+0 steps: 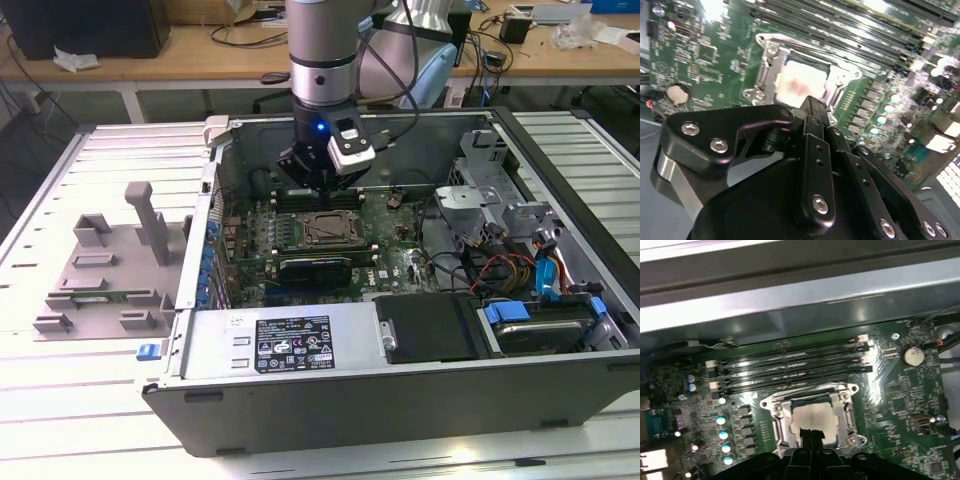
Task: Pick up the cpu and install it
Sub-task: 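Install the first cpu locking lever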
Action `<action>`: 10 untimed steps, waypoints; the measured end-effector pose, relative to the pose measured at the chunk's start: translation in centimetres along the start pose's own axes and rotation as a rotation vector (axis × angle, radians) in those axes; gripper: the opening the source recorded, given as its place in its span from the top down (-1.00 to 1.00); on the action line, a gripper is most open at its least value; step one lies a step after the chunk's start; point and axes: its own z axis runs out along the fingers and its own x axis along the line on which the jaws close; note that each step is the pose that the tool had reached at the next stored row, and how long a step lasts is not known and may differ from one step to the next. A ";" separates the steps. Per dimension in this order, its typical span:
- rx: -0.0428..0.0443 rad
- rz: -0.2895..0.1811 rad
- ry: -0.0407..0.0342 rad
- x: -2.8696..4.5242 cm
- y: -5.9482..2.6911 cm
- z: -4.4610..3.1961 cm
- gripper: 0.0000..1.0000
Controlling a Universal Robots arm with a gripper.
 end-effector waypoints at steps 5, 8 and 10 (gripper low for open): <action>-0.0010 -0.043 0.0002 -0.22 -0.22 0.14 0.79; -0.0012 -0.053 0.0002 -0.30 -0.71 0.18 0.79; -0.0014 -0.060 0.0001 -0.37 -1.11 0.21 0.79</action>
